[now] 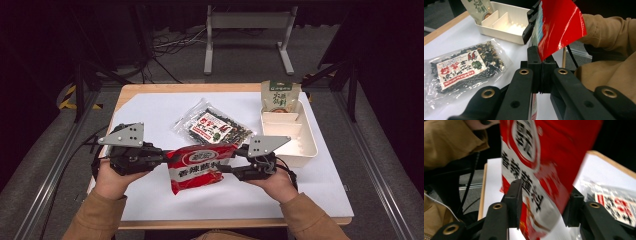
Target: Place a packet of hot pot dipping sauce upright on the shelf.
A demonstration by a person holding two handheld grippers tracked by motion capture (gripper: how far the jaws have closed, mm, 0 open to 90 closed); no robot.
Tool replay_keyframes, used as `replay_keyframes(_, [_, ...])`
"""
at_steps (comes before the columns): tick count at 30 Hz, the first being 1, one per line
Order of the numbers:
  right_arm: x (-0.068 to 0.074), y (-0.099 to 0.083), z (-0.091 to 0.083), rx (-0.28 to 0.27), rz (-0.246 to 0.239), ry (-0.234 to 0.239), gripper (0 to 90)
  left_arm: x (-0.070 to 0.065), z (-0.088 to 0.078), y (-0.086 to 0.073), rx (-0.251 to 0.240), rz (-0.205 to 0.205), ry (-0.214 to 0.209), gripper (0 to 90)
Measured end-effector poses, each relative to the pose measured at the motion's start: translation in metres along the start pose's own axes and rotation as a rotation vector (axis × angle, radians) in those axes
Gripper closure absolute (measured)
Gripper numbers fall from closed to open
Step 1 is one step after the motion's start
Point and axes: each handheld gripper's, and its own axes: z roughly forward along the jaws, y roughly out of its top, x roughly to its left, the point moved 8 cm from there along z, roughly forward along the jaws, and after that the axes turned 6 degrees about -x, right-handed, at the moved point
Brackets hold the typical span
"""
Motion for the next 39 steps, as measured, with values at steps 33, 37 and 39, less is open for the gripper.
replay_keyframes(33, [0.008, 0.016, -0.014, 0.050, 0.068, 0.066, 89.5, 0.006, 0.004, -0.001, -0.071, 0.019, 0.043, 70.6])
replay_keyframes(37, [0.003, 0.021, -0.022, 0.051, 0.067, 0.047, 89.5, 0.011, 0.001, -0.004, -0.076, 0.016, 0.076, 59.8])
replay_keyframes(39, [-0.001, 0.022, -0.025, 0.064, 0.060, 0.037, 89.5, 0.014, -0.001, -0.008, -0.075, 0.006, 0.096, 55.1])
